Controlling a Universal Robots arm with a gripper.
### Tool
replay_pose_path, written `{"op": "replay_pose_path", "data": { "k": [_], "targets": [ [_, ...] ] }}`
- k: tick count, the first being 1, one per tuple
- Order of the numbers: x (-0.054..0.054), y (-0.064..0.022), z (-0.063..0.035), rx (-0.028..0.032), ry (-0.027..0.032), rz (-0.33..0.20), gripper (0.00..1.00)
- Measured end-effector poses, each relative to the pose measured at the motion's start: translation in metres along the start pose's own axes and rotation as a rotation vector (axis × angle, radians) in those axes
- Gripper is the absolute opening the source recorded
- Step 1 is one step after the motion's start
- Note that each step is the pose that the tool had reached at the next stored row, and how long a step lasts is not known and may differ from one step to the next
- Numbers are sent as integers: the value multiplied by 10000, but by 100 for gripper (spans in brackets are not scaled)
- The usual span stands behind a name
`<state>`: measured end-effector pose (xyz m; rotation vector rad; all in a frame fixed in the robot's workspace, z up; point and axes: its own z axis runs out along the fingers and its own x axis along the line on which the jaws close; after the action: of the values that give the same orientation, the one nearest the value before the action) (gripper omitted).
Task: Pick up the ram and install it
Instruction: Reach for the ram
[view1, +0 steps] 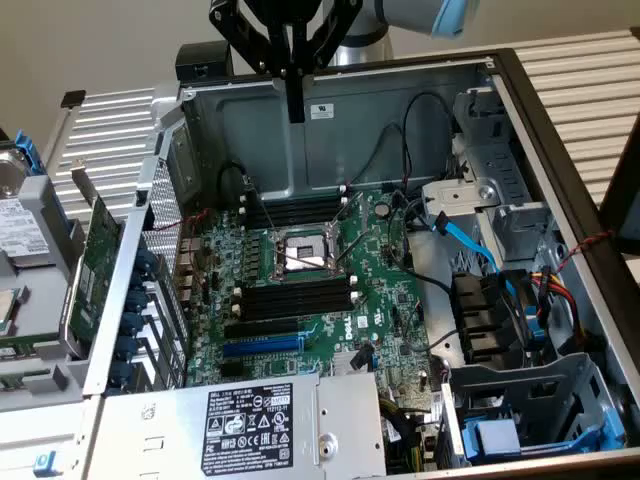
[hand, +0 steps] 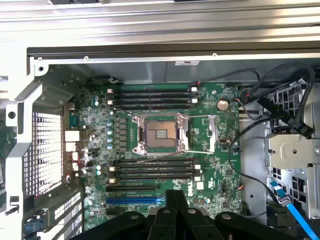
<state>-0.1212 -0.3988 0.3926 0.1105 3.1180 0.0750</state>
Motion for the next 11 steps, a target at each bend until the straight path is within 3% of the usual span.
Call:
{"op": "replay_pose_path", "data": {
  "k": [11],
  "targets": [
    [0, 0, 0, 0, 0, 0, 11]
  ]
}}
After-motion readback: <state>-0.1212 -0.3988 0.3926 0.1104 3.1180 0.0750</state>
